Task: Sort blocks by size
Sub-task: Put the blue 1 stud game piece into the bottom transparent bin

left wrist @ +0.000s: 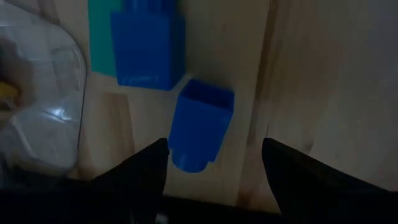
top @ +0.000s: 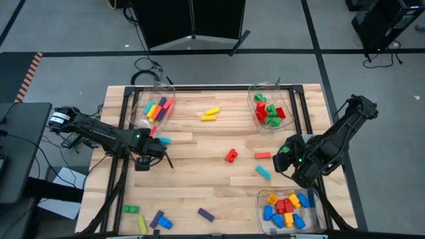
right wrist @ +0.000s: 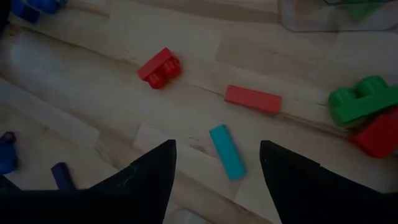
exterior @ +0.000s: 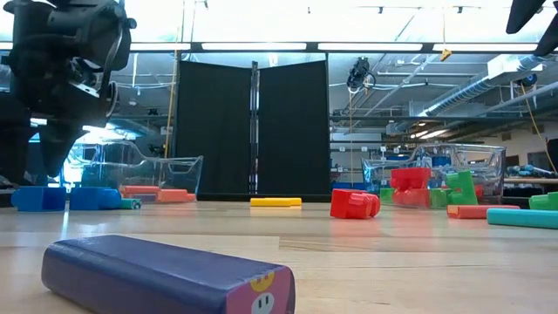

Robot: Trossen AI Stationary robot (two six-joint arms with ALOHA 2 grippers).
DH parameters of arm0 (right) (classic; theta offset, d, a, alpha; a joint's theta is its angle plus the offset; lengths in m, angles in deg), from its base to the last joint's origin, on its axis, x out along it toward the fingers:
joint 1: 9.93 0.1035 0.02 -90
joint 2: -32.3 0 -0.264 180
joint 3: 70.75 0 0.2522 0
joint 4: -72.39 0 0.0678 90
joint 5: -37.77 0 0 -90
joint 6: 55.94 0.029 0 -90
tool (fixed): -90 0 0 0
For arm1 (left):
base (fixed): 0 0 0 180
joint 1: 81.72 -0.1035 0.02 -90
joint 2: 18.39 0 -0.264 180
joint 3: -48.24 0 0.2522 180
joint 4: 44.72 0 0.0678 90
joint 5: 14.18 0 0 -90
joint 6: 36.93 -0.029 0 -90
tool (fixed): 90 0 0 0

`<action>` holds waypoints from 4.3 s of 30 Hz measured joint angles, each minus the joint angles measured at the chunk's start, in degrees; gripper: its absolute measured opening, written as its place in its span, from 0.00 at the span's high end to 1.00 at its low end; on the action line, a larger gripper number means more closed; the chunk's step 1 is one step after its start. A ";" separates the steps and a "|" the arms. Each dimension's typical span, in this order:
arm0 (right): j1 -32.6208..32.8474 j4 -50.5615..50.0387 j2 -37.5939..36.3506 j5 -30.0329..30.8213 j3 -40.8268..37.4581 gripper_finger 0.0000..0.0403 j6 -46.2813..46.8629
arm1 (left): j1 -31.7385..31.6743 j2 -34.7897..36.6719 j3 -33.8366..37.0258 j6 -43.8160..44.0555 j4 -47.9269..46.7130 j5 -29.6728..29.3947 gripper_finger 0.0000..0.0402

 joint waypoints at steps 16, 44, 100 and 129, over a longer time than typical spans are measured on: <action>0.00 0.89 0.00 2.93 0.00 0.39 0.02 | -8.63 -6.01 -0.26 -2.73 1.60 3.11 0.34; 0.00 6.01 0.20 2.97 0.00 0.40 -2.65 | -9.38 -7.87 -0.11 -0.73 8.19 3.47 0.43; 0.02 7.48 0.17 6.57 0.00 0.41 -6.40 | 4.98 -32.86 -18.53 -11.58 -9.37 1.18 0.44; 0.02 7.48 0.17 6.86 0.00 0.41 -8.60 | 4.94 -56.61 -42.34 -9.77 -25.31 3.12 0.21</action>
